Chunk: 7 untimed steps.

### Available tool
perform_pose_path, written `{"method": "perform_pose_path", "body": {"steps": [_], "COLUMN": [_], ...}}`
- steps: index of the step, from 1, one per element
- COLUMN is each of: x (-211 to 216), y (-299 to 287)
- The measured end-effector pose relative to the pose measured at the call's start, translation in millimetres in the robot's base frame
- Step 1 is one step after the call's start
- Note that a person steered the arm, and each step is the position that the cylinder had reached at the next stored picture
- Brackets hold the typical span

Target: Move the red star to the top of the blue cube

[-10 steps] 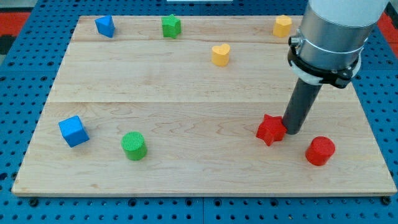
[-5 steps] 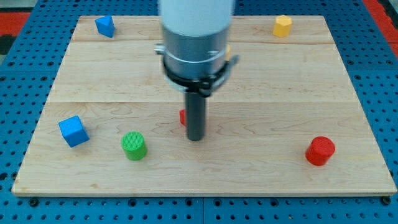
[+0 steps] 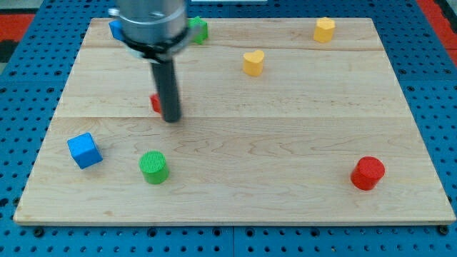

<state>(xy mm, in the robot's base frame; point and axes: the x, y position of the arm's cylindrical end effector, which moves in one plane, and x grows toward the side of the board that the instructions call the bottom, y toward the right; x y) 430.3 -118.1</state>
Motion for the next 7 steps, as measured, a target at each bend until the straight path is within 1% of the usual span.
{"method": "perform_pose_path", "body": {"steps": [1,2,3,4,5,6,7], "x": [-38,-57,-89,-68,-70,-99,-150], "y": [-11,30,21,-20,-82,-83,-30]}}
